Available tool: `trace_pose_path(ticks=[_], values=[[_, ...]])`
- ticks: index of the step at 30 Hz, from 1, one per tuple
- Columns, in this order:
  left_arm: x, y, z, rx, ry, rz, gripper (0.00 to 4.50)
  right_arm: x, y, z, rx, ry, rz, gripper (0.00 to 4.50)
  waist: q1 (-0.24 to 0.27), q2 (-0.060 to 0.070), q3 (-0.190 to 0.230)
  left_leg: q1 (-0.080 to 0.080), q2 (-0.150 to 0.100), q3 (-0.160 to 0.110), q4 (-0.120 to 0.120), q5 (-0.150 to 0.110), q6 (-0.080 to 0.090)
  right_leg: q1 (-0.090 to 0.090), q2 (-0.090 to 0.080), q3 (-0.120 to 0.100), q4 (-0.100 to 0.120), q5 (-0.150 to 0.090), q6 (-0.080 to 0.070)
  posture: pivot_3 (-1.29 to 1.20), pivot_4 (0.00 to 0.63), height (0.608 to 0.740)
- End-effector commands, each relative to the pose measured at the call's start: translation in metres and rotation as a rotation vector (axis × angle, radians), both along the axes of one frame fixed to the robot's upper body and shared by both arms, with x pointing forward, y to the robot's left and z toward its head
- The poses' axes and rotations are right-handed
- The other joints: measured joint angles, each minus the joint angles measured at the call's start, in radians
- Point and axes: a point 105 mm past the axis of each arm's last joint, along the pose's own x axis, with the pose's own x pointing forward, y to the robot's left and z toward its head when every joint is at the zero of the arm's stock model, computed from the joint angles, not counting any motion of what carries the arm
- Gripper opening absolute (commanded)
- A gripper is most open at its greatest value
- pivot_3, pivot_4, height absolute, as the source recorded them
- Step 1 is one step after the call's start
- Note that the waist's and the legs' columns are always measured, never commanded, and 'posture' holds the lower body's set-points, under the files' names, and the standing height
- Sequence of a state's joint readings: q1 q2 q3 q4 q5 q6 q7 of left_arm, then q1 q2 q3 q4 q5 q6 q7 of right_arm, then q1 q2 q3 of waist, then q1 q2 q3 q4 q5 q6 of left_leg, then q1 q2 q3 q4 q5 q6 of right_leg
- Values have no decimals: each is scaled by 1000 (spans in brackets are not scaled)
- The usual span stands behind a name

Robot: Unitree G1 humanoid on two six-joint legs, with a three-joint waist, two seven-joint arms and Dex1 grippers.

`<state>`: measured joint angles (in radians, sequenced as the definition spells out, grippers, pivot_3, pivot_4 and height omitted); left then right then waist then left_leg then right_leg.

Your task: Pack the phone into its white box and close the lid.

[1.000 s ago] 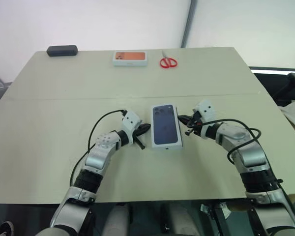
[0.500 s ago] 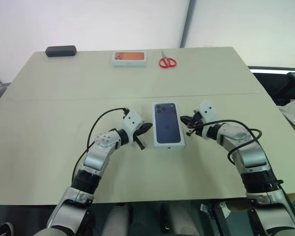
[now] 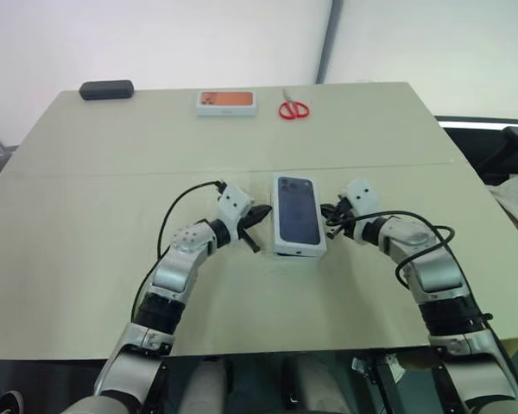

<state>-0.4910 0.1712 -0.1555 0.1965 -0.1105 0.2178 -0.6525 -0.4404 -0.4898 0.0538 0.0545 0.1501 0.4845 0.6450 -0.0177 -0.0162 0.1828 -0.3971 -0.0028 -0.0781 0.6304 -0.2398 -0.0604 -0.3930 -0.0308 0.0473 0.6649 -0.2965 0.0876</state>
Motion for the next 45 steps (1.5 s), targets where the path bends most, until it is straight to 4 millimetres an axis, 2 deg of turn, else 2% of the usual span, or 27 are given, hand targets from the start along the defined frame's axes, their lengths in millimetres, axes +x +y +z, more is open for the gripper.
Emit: trace_pose_path(ticks=[1,17,27,31,36,39,42,45], values=[[-2,-4,5,-20,-11,-20,0,0,15,13,17,-57,55,54,0,0,0,0,0,0,0,0,0,0,0,0,0,0,0,0,150,740],[-5,3,-3,-9,7,5,0,-11,16,5,-16,-19,104,54,0,0,0,0,0,0,0,0,0,0,0,0,0,0,0,0,150,740],[-4,9,-9,-10,29,32,0,-9,14,1,-49,-28,89,54,-1,0,0,1,0,0,0,0,0,0,0,0,0,0,0,0,150,740],[-3,17,-9,-9,31,47,0,-3,5,5,-57,-43,53,54,-2,0,0,1,0,0,0,0,0,0,0,0,0,0,0,0,150,740],[6,32,-8,-8,34,95,0,15,-27,7,-86,-60,-100,54,1,0,0,1,0,0,1,0,0,1,0,0,0,0,-1,0,150,740],[15,33,0,-50,26,122,0,21,-29,16,-41,-102,-133,54,4,0,0,1,0,0,1,0,0,1,0,0,0,0,-1,0,150,740],[24,21,22,-140,5,120,0,22,-16,36,78,-149,-101,54,3,0,0,1,0,0,1,0,0,1,0,0,0,0,-1,0,150,740],[26,5,40,-208,-19,84,0,14,7,51,167,-181,4,54,3,0,0,0,0,0,1,0,0,1,0,0,0,1,0,0,150,740]])
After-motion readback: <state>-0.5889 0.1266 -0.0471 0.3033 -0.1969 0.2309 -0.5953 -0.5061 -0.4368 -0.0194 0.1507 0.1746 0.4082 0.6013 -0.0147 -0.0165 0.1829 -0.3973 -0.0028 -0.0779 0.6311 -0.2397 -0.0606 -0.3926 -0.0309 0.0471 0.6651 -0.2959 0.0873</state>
